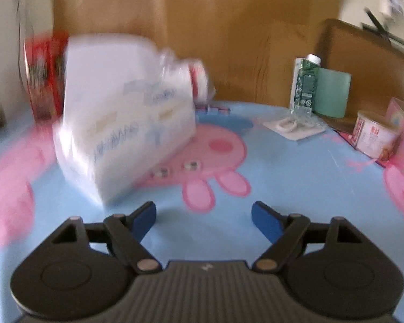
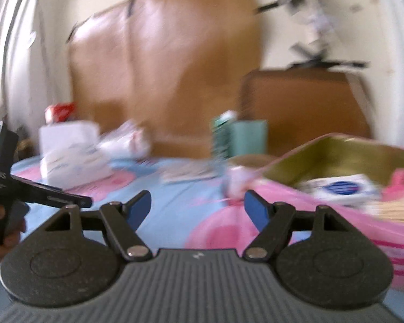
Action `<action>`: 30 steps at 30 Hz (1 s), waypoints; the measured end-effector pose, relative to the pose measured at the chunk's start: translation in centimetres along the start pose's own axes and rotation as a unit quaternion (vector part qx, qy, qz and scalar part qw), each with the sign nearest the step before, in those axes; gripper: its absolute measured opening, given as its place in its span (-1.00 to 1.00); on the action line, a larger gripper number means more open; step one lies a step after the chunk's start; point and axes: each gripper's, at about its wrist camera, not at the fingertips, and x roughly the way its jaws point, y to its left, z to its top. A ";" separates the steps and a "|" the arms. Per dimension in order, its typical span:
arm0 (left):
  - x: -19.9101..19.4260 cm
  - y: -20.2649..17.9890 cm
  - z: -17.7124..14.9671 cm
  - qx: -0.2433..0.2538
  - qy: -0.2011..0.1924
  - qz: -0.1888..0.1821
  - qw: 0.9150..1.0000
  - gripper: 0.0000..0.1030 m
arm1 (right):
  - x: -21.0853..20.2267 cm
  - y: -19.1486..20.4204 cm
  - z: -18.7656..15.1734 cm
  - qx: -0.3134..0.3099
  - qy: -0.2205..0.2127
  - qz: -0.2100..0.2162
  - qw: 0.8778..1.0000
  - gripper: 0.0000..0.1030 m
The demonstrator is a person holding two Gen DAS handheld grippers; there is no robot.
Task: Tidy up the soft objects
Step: 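Move the left gripper out of the tin back over the table, then move the left gripper to the smiley hook card packet and grasp it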
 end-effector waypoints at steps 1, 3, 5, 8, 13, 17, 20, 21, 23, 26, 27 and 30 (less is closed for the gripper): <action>-0.5 0.5 0.0 -0.019 -0.018 -0.016 1.000 0.68 | 1.2 0.7 0.5 -0.006 0.012 0.011 1.000 0.51; -0.8 0.7 -0.1 -0.030 -0.029 -0.026 0.999 0.69 | 3.7 1.7 1.4 -0.013 0.033 0.025 0.999 0.51; -1.2 1.0 -0.1 -0.034 -0.041 -0.037 0.998 0.69 | 6.4 2.6 2.4 -0.015 0.051 0.027 0.998 0.52; -1.6 1.5 -0.1 -0.048 -0.054 -0.049 0.996 0.69 | 11.4 4.0 4.1 -0.032 0.069 0.017 0.997 0.53; -2.0 2.3 -0.4 -0.069 -0.072 -0.064 0.993 0.70 | 19.5 4.2 5.4 -0.052 0.107 -0.035 0.992 0.67; -2.1 2.0 -0.3 -0.061 -0.088 -0.063 0.992 0.72 | 24.6 2.3 5.9 0.000 0.145 -0.070 0.987 0.74; -2.2 2.1 -0.4 -0.062 -0.093 -0.066 0.992 0.72 | 27.2 1.0 5.7 0.040 0.178 -0.080 0.980 0.75; -2.2 2.2 -0.3 -0.066 -0.093 -0.067 0.991 0.72 | 27.6 0.9 5.4 0.046 0.188 -0.074 0.978 0.84; -2.1 2.4 -0.3 -0.072 -0.094 -0.069 0.991 0.72 | 27.7 1.2 5.0 0.026 0.194 -0.058 0.979 0.85; -2.1 2.6 -0.3 -0.079 -0.094 -0.069 0.990 0.73 | 27.3 1.5 4.9 -0.003 0.203 -0.032 0.979 0.81; -2.1 2.6 -0.3 -0.081 -0.094 -0.068 0.990 0.73 | 26.9 1.5 5.0 -0.011 0.206 -0.020 0.978 0.78; -2.2 3.1 -0.3 -0.093 -0.098 -0.066 0.989 0.77 | 25.4 2.0 4.8 -0.037 0.208 0.023 0.977 0.78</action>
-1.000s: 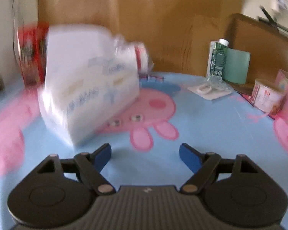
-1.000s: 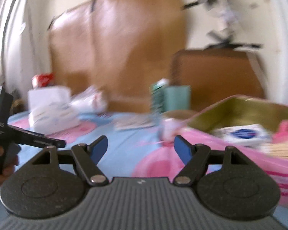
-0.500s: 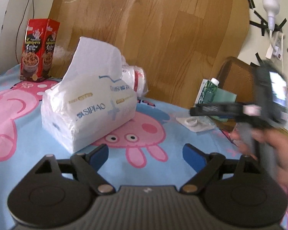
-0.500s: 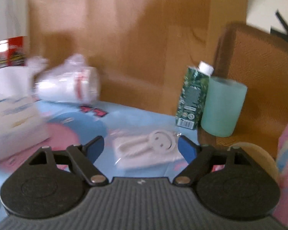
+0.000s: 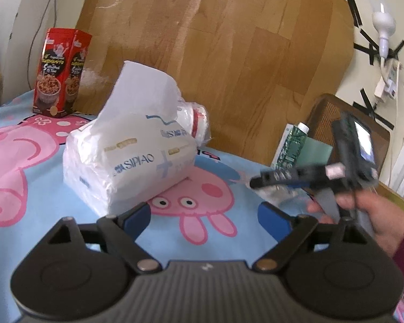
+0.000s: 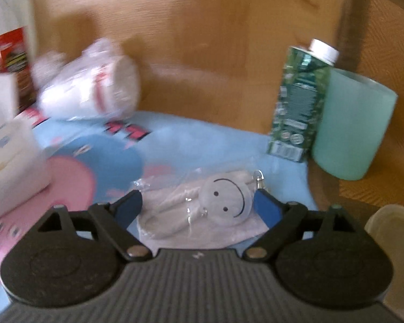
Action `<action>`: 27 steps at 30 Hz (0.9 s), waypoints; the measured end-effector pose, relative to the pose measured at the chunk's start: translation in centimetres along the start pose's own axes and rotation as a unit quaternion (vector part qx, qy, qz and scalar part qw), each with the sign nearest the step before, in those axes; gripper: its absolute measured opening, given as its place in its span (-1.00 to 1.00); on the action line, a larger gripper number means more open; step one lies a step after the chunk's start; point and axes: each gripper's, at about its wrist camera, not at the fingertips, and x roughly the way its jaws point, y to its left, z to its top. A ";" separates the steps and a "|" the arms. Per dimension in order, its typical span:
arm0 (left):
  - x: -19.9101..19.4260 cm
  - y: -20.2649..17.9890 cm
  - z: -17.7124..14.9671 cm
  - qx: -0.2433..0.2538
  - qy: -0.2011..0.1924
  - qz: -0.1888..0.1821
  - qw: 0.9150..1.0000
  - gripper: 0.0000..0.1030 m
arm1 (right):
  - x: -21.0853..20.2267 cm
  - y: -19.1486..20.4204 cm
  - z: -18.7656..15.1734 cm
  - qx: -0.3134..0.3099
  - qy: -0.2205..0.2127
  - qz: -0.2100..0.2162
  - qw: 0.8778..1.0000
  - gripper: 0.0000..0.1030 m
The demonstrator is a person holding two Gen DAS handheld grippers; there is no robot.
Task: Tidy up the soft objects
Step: 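Move the left gripper to the smiley hook card packet and grasp it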
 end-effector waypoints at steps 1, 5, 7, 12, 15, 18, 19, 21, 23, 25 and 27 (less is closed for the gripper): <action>0.0 0.2 0.0 -0.007 -0.001 0.001 1.000 0.77 | -0.6 0.3 -0.5 -0.013 -0.003 0.013 1.000 0.78; 0.1 1.3 0.3 -0.040 0.003 -0.001 0.999 0.77 | -3.6 1.5 -2.9 -0.062 -0.008 0.074 0.995 0.78; 0.2 1.8 0.3 -0.053 0.006 -0.003 0.999 0.77 | -5.8 2.2 -4.6 -0.099 -0.007 0.115 0.988 0.78; 0.1 1.2 0.2 -0.036 0.006 0.000 0.999 0.77 | -11.4 4.2 -8.9 -0.177 -0.008 0.185 0.967 0.79; 0.1 0.8 0.2 -0.025 0.006 0.003 1.000 0.77 | -14.7 4.2 -10.9 -0.174 -0.047 0.185 0.966 0.90; 0.2 0.7 0.1 -0.019 0.014 -0.004 1.000 0.79 | -16.9 3.0 -12.5 -0.122 -0.068 0.188 0.972 0.93; 0.3 0.6 0.1 -0.017 0.019 -0.008 1.000 0.80 | -17.4 2.6 -13.2 -0.102 -0.070 0.190 0.974 0.93; 0.7 0.3 0.2 -0.013 0.036 -0.019 0.999 0.82 | -17.7 2.4 -14.0 -0.083 -0.069 0.183 0.977 0.93; 1.0 0.0 0.3 -0.010 0.051 -0.036 0.998 0.83 | -17.2 2.9 -14.1 -0.086 -0.065 0.165 0.980 0.93; 1.3 -0.4 0.2 -0.019 0.066 -0.062 0.996 0.84 | -16.7 3.5 -14.0 -0.093 -0.059 0.139 0.984 0.93; 1.6 -0.9 0.1 -0.038 0.087 -0.099 0.990 0.84 | -16.2 4.0 -13.8 -0.093 -0.051 0.123 0.987 0.93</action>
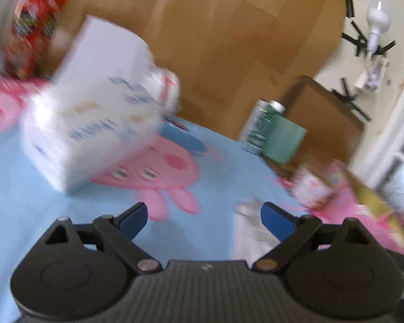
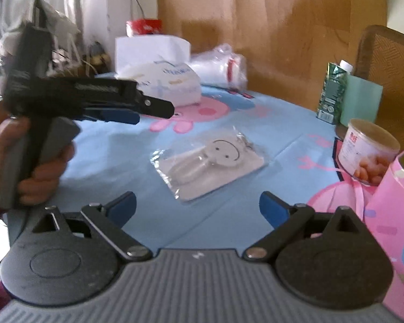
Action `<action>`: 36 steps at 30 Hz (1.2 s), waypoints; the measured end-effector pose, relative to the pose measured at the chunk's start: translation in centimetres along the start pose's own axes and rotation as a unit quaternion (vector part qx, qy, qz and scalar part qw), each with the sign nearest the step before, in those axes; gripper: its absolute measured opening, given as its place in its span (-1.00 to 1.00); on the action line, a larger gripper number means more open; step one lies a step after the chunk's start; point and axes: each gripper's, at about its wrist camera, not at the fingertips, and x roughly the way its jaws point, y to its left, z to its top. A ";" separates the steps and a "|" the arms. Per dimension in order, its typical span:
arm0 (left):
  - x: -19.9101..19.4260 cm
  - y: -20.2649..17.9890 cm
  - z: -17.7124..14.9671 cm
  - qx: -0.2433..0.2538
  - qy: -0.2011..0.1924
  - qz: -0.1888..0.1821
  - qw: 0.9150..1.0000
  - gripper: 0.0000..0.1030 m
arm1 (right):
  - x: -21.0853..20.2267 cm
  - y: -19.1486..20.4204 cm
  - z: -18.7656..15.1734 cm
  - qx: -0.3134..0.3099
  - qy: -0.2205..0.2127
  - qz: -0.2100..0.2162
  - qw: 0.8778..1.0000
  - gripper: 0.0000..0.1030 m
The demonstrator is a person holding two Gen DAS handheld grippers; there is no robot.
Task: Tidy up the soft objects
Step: 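Move the left gripper to the smiley hook card packet and grasp it, then carry the smiley hook card packet into the pink tin and release it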
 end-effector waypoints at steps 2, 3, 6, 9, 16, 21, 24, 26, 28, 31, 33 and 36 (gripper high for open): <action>0.7 -1.0 -0.1 -0.005 0.022 -0.027 0.999 0.74 | 1.2 -0.1 0.6 0.007 0.011 -0.013 1.000 0.91; 1.1 -1.5 -0.1 -0.002 0.032 -0.034 0.999 0.69 | 1.8 -0.2 0.8 0.013 0.017 -0.019 1.000 0.90; 3.1 -3.2 -0.6 0.016 0.076 -0.048 0.996 0.31 | 3.2 -0.2 0.7 0.020 0.021 -0.026 0.999 0.87; 3.4 -5.0 -1.4 0.059 0.074 -0.025 0.995 0.26 | 3.4 0.7 0.7 0.011 0.010 -0.018 1.000 0.63; 1.5 -5.3 -2.2 0.040 0.060 -0.022 0.997 0.12 | 2.1 1.3 0.1 0.016 -0.019 -0.035 0.999 0.47; -0.1 -7.2 -2.2 0.058 0.032 -0.033 0.997 0.12 | 0.1 2.7 -1.0 0.005 -0.058 -0.052 0.997 0.28; -0.7 -8.7 -2.2 0.078 0.020 -0.038 0.996 0.12 | -0.9 2.7 -1.4 0.009 -0.074 -0.069 0.995 0.25; -1.0 -9.6 -2.2 0.088 0.015 -0.045 0.995 0.12 | -1.6 2.6 -1.5 0.010 -0.088 -0.080 0.993 0.25; -1.2 -10.7 -2.2 0.099 0.008 -0.052 0.994 0.12 | -2.4 2.5 -1.7 0.012 -0.102 -0.091 0.991 0.25; -1.2 -12.5 -2.0 0.117 0.000 -0.062 0.991 0.12 | -3.5 1.9 -1.9 0.018 -0.122 -0.107 0.987 0.25; -1.1 -14.0 -1.8 0.132 -0.003 -0.070 0.989 0.12 | -4.2 1.6 -1.9 0.022 -0.134 -0.121 0.983 0.25; -0.5 -16.3 -1.4 0.152 -0.002 -0.087 0.985 0.12 | -5.5 0.5 -2.1 0.027 -0.155 -0.149 0.976 0.25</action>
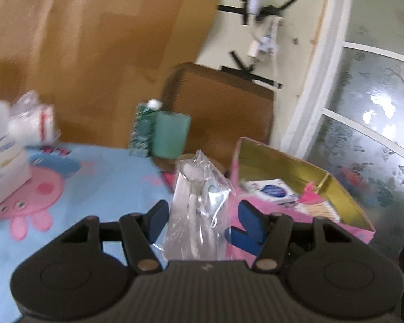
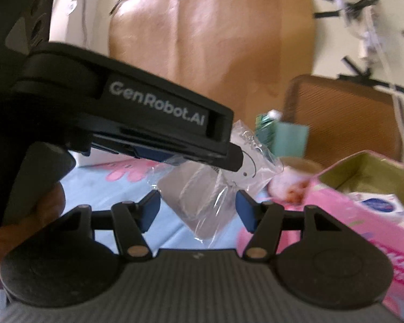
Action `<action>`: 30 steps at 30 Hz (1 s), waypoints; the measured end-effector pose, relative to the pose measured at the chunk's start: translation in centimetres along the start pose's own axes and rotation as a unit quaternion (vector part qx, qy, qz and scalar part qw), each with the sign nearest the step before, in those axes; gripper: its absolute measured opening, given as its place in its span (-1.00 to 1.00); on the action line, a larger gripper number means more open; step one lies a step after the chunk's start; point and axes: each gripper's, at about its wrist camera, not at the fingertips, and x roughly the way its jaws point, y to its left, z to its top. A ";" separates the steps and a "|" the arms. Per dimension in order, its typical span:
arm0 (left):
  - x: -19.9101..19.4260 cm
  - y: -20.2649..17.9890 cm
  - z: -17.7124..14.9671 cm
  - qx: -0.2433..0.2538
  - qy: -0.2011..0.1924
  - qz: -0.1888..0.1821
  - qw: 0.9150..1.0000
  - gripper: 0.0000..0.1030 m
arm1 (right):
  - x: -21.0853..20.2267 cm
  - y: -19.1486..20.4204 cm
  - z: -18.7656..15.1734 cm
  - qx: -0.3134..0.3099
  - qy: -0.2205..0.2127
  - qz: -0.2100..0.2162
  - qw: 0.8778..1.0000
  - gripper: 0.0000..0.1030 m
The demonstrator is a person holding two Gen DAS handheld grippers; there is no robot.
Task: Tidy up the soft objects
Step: 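Carry the smiley hook card packet into the pink tin and release it, then withdraw the left gripper from the tin back over the table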
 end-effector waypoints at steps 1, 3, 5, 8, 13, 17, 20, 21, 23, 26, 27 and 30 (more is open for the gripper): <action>0.4 -0.7 0.4 0.007 0.001 -0.005 1.000 0.12 | -0.4 -0.5 0.0 0.003 -0.006 -0.009 1.000 0.25; 1.4 -2.4 1.2 0.025 0.001 -0.018 1.000 0.12 | -1.1 -1.9 0.2 0.014 -0.020 -0.028 0.999 0.25; 2.5 -3.9 1.9 0.039 0.002 -0.030 0.999 0.12 | -1.7 -3.6 0.4 0.027 -0.032 -0.046 0.998 0.25; 4.5 -6.8 2.9 0.061 0.006 -0.053 0.997 0.12 | -2.4 -6.2 0.6 0.046 -0.045 -0.075 0.995 0.25; 8.0 -10.7 3.8 0.097 0.003 -0.042 0.994 0.47 | -2.4 -10.3 1.0 0.057 -0.060 -0.150 0.985 0.26; 9.2 -10.7 3.8 0.075 0.011 -0.010 0.997 0.50 | 1.1 -14.2 0.7 0.056 -0.018 -0.230 0.971 0.47; 8.4 -10.2 2.7 0.082 0.000 0.009 0.997 0.62 | 0.3 -15.5 0.0 0.103 -0.033 -0.220 0.969 0.46; 8.2 -10.1 2.4 0.088 0.000 0.021 0.996 0.62 | -0.2 -15.5 -0.2 0.114 -0.039 -0.214 0.969 0.46; 7.9 -10.0 1.8 0.092 0.009 0.035 0.995 0.62 | -1.0 -15.1 -0.4 0.115 -0.051 -0.216 0.968 0.46; 7.0 -9.6 1.0 0.084 0.014 0.043 0.995 0.70 | -2.2 -14.0 -1.0 0.120 -0.059 -0.219 0.966 0.46; 6.6 -9.6 0.9 0.085 0.016 0.047 0.995 0.70 | -2.5 -13.8 -1.3 0.125 -0.061 -0.220 0.966 0.46; 5.3 -9.2 0.8 0.087 0.011 0.058 0.994 0.78 | -3.2 -13.1 -1.8 0.131 -0.056 -0.219 0.965 0.46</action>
